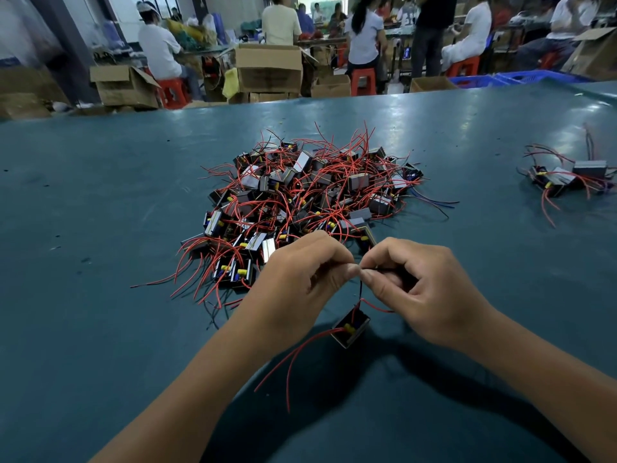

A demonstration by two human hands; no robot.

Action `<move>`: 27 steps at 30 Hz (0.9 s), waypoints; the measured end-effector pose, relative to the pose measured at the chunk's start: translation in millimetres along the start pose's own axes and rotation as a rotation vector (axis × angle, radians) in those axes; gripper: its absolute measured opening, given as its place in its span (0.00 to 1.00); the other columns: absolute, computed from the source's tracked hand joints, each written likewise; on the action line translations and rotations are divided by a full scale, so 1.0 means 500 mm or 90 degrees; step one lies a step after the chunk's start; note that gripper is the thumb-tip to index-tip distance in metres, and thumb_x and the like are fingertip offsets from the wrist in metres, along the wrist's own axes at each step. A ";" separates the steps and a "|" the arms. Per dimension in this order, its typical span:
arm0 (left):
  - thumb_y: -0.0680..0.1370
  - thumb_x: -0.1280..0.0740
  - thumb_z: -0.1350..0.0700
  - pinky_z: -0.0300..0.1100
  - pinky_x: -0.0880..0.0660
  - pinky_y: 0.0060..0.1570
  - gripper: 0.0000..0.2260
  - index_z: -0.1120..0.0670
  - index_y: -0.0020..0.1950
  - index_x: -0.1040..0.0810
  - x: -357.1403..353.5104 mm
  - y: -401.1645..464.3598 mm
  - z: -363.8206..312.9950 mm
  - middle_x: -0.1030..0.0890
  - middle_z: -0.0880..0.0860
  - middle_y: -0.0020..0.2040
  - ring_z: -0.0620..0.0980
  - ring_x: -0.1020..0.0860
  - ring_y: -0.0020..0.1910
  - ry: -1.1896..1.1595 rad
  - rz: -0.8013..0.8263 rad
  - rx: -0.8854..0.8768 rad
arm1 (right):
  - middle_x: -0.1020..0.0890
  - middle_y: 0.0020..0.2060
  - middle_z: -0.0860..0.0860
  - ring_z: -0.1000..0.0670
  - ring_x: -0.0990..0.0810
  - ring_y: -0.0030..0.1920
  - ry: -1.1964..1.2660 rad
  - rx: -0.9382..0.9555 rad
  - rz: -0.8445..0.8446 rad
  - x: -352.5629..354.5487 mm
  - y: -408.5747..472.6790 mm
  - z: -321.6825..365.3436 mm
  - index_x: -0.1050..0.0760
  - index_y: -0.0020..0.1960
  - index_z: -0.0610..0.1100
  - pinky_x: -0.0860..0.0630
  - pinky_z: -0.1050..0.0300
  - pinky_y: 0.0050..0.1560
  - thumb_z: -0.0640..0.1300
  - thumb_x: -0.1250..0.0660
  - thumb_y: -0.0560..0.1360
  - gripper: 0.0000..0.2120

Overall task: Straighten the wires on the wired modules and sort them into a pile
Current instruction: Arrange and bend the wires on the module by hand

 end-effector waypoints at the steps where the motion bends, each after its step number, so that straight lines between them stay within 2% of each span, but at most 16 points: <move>1: 0.80 0.33 0.52 0.34 0.34 0.35 0.08 0.54 0.45 0.21 -0.009 -0.005 0.015 0.28 0.41 0.36 0.41 0.30 0.33 -0.066 0.024 0.062 | 0.32 0.27 0.56 0.57 0.34 0.28 -0.036 0.016 -0.004 0.001 0.000 0.007 0.22 0.45 0.46 0.37 0.69 0.31 0.44 0.32 0.76 0.02; 3: 0.80 0.33 0.51 0.44 0.37 0.28 0.10 0.53 0.41 0.22 -0.034 -0.018 0.048 0.31 0.48 0.31 0.49 0.35 0.28 -0.298 0.070 0.230 | 0.31 0.29 0.58 0.58 0.33 0.30 -0.114 0.046 -0.001 -0.001 0.002 0.020 0.21 0.46 0.45 0.37 0.70 0.33 0.43 0.32 0.76 0.02; 4: 0.81 0.33 0.53 0.44 0.40 0.27 0.11 0.53 0.39 0.21 -0.047 -0.026 0.058 0.33 0.51 0.30 0.51 0.37 0.27 -0.407 0.085 0.304 | 0.31 0.30 0.58 0.59 0.33 0.30 -0.131 0.051 0.002 -0.003 0.002 0.023 0.21 0.46 0.44 0.37 0.70 0.33 0.42 0.32 0.76 0.02; 6: 0.81 0.34 0.55 0.38 0.39 0.24 0.13 0.53 0.35 0.22 -0.064 -0.035 0.063 0.33 0.51 0.30 0.46 0.37 0.26 -0.523 0.100 0.372 | 0.30 0.28 0.57 0.58 0.33 0.29 -0.107 0.038 0.001 -0.004 0.002 0.018 0.21 0.45 0.44 0.37 0.71 0.33 0.42 0.32 0.76 0.02; 8: 0.79 0.32 0.55 0.35 0.35 0.24 0.12 0.55 0.37 0.21 -0.068 -0.034 0.062 0.29 0.50 0.31 0.43 0.34 0.27 -0.557 0.095 0.380 | 0.31 0.26 0.55 0.57 0.34 0.27 -0.051 0.006 -0.010 -0.004 0.002 0.008 0.22 0.44 0.45 0.37 0.71 0.32 0.42 0.31 0.76 0.02; 13: 0.78 0.30 0.51 0.39 0.28 0.29 0.10 0.57 0.46 0.18 -0.065 -0.030 0.068 0.24 0.51 0.33 0.47 0.28 0.30 -0.501 0.084 0.337 | 0.31 0.26 0.55 0.57 0.35 0.28 0.087 -0.079 -0.053 -0.001 -0.002 -0.023 0.22 0.43 0.48 0.36 0.62 0.28 0.44 0.31 0.76 0.04; 16: 0.77 0.31 0.47 0.40 0.23 0.33 0.12 0.54 0.54 0.17 -0.072 -0.028 0.057 0.18 0.50 0.38 0.49 0.23 0.33 -0.484 0.107 0.300 | 0.23 0.29 0.50 0.52 0.28 0.29 0.131 -0.125 -0.051 -0.004 0.000 -0.034 0.21 0.43 0.48 0.30 0.59 0.31 0.44 0.30 0.77 0.04; 18: 0.78 0.31 0.49 0.42 0.23 0.31 0.11 0.55 0.53 0.18 -0.074 -0.028 0.050 0.15 0.52 0.42 0.49 0.24 0.30 -0.445 0.109 0.283 | 0.18 0.33 0.48 0.53 0.22 0.33 0.175 -0.138 -0.031 -0.010 0.004 -0.035 0.21 0.44 0.46 0.27 0.62 0.35 0.42 0.30 0.77 0.04; 21: 0.79 0.31 0.56 0.41 0.24 0.28 0.07 0.59 0.47 0.19 -0.066 -0.026 0.057 0.16 0.52 0.37 0.49 0.23 0.27 -0.399 0.084 0.283 | 0.19 0.33 0.51 0.58 0.24 0.34 0.180 -0.154 -0.014 -0.005 0.008 -0.041 0.20 0.44 0.46 0.29 0.67 0.36 0.40 0.30 0.78 0.05; 22: 0.80 0.31 0.57 0.40 0.24 0.28 0.06 0.59 0.46 0.19 -0.062 -0.025 0.060 0.17 0.52 0.35 0.49 0.23 0.27 -0.389 0.078 0.284 | 0.19 0.33 0.50 0.57 0.25 0.34 0.168 -0.160 -0.016 -0.001 0.009 -0.046 0.20 0.43 0.48 0.29 0.64 0.34 0.41 0.30 0.77 0.05; 25: 0.80 0.31 0.58 0.40 0.24 0.28 0.06 0.59 0.45 0.20 -0.061 -0.025 0.066 0.17 0.55 0.36 0.48 0.23 0.27 -0.363 0.088 0.291 | 0.19 0.34 0.46 0.46 0.25 0.34 0.122 -0.177 -0.014 0.009 0.009 -0.061 0.20 0.42 0.50 0.28 0.51 0.35 0.43 0.28 0.76 0.05; 27: 0.80 0.32 0.59 0.43 0.22 0.28 0.06 0.60 0.46 0.20 -0.068 -0.029 0.070 0.16 0.57 0.38 0.50 0.21 0.28 -0.365 0.099 0.314 | 0.19 0.35 0.49 0.50 0.25 0.33 0.106 -0.188 -0.008 0.010 0.010 -0.066 0.20 0.43 0.51 0.28 0.53 0.35 0.44 0.28 0.76 0.04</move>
Point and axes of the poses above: each hand's wrist, its own y-axis towards the middle knuckle, its own x-axis out of the back of the hand, z = x × y, the point moved 8 cm from there along y, towards the middle knuckle
